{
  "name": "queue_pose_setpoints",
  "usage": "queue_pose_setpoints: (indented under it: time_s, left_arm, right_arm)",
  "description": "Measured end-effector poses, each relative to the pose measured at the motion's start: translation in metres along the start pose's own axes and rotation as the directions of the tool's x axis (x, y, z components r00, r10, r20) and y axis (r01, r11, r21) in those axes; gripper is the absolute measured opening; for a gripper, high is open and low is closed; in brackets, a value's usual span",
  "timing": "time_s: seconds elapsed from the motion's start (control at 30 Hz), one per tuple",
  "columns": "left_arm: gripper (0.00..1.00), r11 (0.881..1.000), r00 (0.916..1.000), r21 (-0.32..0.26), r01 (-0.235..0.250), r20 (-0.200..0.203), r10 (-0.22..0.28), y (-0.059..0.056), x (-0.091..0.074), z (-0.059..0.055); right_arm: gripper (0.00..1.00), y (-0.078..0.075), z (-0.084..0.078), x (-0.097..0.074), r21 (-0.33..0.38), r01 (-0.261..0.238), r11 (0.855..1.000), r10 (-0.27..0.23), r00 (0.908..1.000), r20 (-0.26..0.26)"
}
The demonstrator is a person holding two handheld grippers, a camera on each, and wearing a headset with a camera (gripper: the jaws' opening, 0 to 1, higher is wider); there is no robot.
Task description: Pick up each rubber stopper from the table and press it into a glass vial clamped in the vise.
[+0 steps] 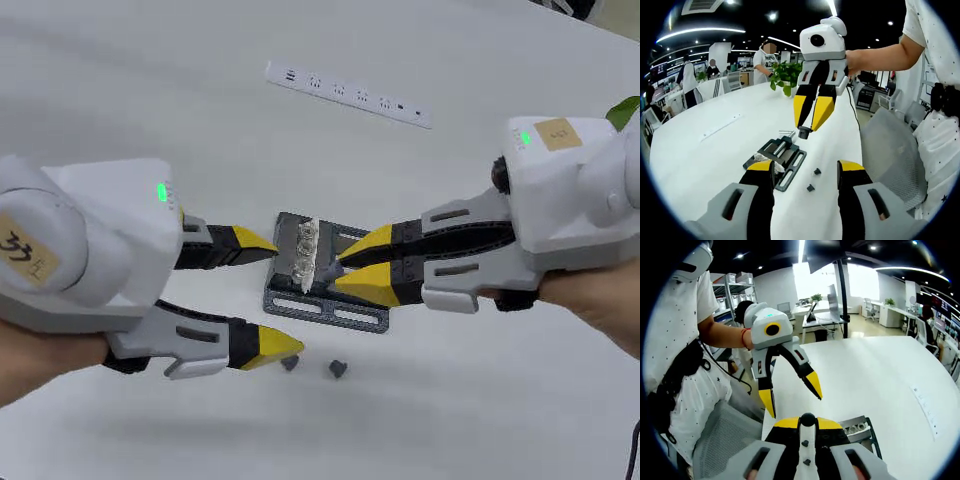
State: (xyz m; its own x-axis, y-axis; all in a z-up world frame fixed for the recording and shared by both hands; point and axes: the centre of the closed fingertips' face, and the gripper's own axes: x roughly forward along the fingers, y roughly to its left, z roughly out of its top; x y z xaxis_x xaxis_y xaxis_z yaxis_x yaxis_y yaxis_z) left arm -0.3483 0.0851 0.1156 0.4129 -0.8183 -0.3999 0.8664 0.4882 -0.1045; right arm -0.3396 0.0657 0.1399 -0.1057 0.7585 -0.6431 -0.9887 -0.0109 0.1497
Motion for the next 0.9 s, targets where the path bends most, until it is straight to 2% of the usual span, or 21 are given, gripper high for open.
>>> queue_pose_setpoints:
  time_s: [0.07,0.13,0.2,0.27,0.33,0.4,0.43,0.53,0.73,0.9]
  left_arm:
    - [0.55,1.0,0.9995,-0.003,-0.028,0.016,0.028,0.006,-0.002,-0.001]
    - [0.61,0.998,0.9984,-0.03,-0.054,0.015,0.054,0.013,-0.003,-0.003]
    - [0.66,0.998,0.9972,-0.017,-0.065,0.037,0.066,0.016,-0.005,-0.002]
    - [0.69,0.997,0.9958,-0.032,-0.074,0.051,0.075,0.019,-0.006,-0.002]
    - [0.7,0.996,0.9902,0.009,-0.087,0.111,0.085,0.022,-0.008,0.005]
    - [0.75,0.996,0.9899,-0.017,-0.087,0.111,0.089,0.024,-0.009,0.003]
    - [0.77,0.996,0.9894,-0.012,-0.087,0.116,0.088,0.025,-0.009,0.003]
    - [0.82,0.995,0.9888,0.001,-0.096,0.115,0.095,0.028,-0.008,0.0]
    - [0.91,0.995,0.9871,-0.003,-0.102,0.124,0.101,0.034,-0.008,-0.004]
    - [0.94,0.995,0.9861,-0.003,-0.104,0.13,0.103,0.038,-0.009,-0.008]
  right_arm:
    - [0.05,-0.007,0.001,0.001,-0.008,0.004,1.0,-0.004,0.9999,-0.01]
    - [0.05,-0.016,0.001,0.002,-0.011,0.01,1.0,-0.01,0.9996,-0.025]
    - [0.05,-0.024,0.0,0.003,-0.012,0.022,1.0,-0.022,0.9989,-0.042]
    - [0.05,-0.033,-0.001,0.005,-0.014,0.033,0.999,-0.033,0.9976,-0.061]
    - [0.05,-0.042,-0.003,0.007,-0.014,0.046,0.999,-0.047,0.9955,-0.082]
    - [0.05,-0.052,-0.008,0.01,-0.019,0.058,0.998,-0.06,0.9914,-0.116]
    - [0.05,-0.056,-0.01,0.01,-0.025,0.067,0.997,-0.069,0.9892,-0.129]
    - [0.05,-0.068,-0.015,0.014,-0.039,0.083,0.996,-0.088,0.9809,-0.173]
    - [0.05,-0.092,-0.029,0.022,-0.083,0.109,0.991,-0.128,0.9534,-0.273]
    - [0.05,-0.103,-0.04,0.032,-0.12,0.105,0.987,-0.139,0.9324,-0.333]
